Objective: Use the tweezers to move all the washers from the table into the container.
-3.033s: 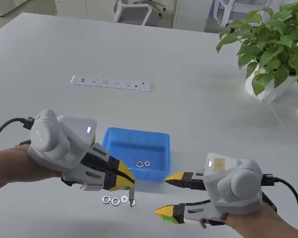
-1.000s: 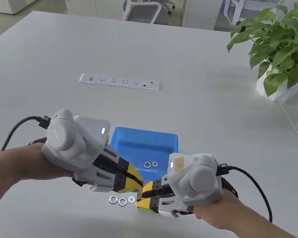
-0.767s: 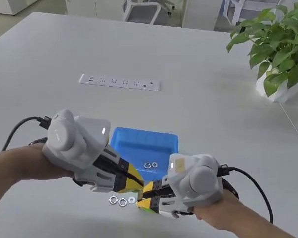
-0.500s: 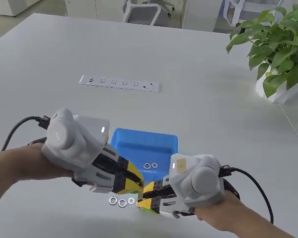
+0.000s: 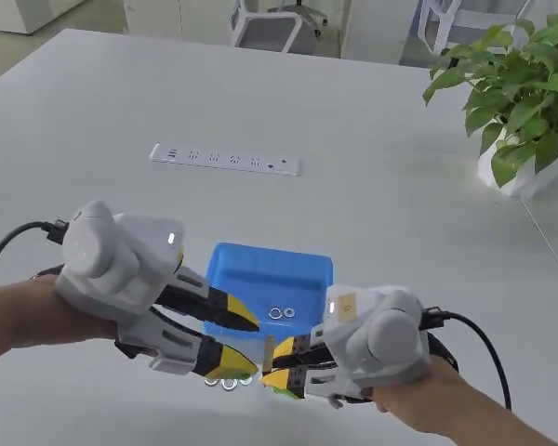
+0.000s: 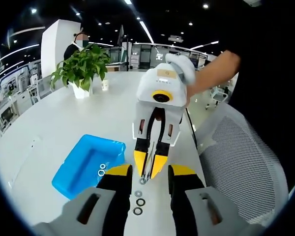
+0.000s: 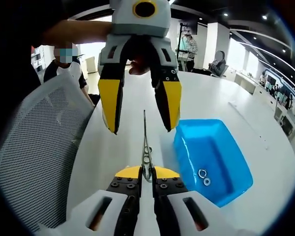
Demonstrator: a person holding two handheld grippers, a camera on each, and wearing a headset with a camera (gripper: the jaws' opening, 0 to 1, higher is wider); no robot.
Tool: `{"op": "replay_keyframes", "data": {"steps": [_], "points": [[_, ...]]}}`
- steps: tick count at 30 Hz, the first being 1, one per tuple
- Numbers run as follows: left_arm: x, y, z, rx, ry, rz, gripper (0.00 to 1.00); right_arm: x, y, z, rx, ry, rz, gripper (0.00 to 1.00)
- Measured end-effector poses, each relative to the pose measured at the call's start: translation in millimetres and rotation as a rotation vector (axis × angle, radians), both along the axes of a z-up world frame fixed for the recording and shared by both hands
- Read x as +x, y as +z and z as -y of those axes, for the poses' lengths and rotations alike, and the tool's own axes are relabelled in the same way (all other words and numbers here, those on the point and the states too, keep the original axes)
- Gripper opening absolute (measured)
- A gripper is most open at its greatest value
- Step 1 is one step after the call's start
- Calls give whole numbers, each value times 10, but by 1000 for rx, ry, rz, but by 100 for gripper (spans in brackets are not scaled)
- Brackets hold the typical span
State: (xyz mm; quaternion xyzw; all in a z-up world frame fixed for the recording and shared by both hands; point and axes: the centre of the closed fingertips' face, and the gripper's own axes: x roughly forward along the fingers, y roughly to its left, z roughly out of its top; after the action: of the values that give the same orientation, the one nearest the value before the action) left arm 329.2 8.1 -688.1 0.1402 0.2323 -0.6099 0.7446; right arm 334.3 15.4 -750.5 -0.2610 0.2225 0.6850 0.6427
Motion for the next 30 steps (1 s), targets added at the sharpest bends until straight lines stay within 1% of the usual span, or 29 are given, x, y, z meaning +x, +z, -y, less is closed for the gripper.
{"op": "replay_keyframes", "data": {"steps": [1, 2, 5, 7, 11, 17, 19, 22, 23, 30], "points": [[-2, 3, -10, -2, 7, 3, 34, 6, 14, 4, 0, 0, 5, 9], [-5, 5, -28, -5, 21, -4, 35, 13, 38, 8, 2, 0, 7, 9], [-20, 28, -64, -18, 42, -3, 38, 32, 104, 13, 9, -1, 16, 9], [-22, 37, -104, -28, 61, -12, 41, 49, 145, 15, 10, 0, 24, 9], [-28, 29, -184, -28, 84, -22, 49, 83, 225, 9, 17, -1, 28, 9], [17, 72, -268, -46, 133, -16, 62, 140, 311, 6, 27, -7, 38, 9], [22, 72, -301, -46, 144, -20, 64, 167, 341, 2, 31, -8, 41, 9], [36, 54, -350, -39, 170, -29, 70, 215, 383, -6, 35, -11, 50, 9], [36, 54, -366, -38, 174, -25, 71, 231, 398, -12, 39, -12, 50, 9], [65, 73, -436, -42, 205, -27, 75, 391, 507, -90, 62, -27, 69, 9]]}}
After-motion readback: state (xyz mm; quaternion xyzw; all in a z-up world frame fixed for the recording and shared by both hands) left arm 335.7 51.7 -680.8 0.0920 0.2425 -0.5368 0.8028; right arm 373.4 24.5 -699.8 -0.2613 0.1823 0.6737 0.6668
